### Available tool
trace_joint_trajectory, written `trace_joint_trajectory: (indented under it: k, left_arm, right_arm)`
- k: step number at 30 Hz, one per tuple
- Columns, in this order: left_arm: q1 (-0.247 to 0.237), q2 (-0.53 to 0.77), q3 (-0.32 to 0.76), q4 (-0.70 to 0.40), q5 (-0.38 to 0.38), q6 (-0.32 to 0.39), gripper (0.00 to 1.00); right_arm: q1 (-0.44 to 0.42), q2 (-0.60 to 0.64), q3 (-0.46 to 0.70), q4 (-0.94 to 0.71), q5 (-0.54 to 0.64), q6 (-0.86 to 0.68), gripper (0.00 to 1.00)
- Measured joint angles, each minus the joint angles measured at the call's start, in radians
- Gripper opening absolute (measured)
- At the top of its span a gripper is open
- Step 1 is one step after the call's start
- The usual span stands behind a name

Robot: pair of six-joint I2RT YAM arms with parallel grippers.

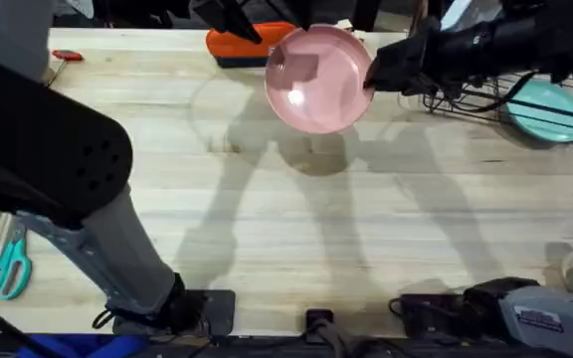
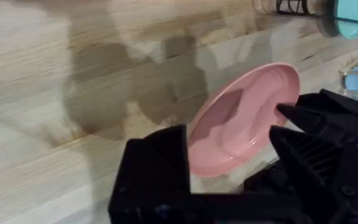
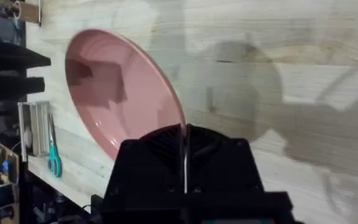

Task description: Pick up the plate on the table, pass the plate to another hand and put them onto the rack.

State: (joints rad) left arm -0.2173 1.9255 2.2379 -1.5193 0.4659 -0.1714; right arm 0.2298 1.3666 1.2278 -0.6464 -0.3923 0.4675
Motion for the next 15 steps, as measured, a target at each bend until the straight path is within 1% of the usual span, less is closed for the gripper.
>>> trace_joint_trajectory:
  k: [3, 5, 6, 7, 10, 13, 15]
  left_arm:
    - [0.000, 0.000, 0.000, 0.000, 0.003, 0.000, 0.882]
    - [0.000, 0.000, 0.000, 0.000, 0.004, 0.000, 0.911]
    - [0.000, 0.000, 0.000, 0.000, 0.004, 0.000, 0.960]
    - [0.001, 0.000, 0.000, -0.001, 0.003, 0.000, 0.976]
    - [0.008, 0.000, 0.002, -0.010, 0.003, 0.000, 0.988]
    - [0.025, 0.000, 0.014, -0.022, -0.002, 0.000, 0.989]
    - [0.039, 0.000, 0.035, -0.034, -0.025, 0.000, 0.989]
  right_arm:
    - [0.000, 0.000, 0.000, 0.000, 0.000, 0.000, 0.029]
    - [0.000, 0.000, 0.000, 0.000, 0.004, 0.000, 0.029]
    - [0.000, 0.000, 0.000, 0.000, 0.007, 0.000, 0.029]
    - [0.000, 0.000, 0.000, 0.000, 0.012, 0.000, 0.029]
    - [0.000, 0.000, 0.000, 0.000, 0.038, -0.003, 0.029]
    - [0.000, 0.000, 0.000, 0.000, 0.072, -0.026, 0.029]
    - [0.000, 0.000, 0.000, 0.000, 0.090, -0.053, 0.029]
